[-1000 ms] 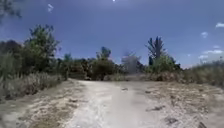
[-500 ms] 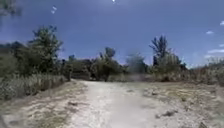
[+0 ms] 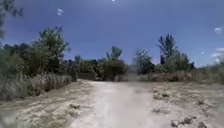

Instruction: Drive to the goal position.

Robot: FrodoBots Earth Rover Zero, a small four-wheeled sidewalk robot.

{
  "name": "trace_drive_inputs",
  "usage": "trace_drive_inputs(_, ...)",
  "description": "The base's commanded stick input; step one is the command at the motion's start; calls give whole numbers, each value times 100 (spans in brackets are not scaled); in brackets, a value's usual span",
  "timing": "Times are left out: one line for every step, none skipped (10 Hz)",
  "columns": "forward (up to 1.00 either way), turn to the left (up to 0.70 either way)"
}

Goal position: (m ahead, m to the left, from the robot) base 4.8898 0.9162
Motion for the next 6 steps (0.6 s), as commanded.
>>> trace_drive_inputs(45,0)
trace_drive_inputs(45,0)
trace_drive_inputs(45,0)
trace_drive_inputs(45,0)
trace_drive_inputs(45,0)
trace_drive_inputs(45,0)
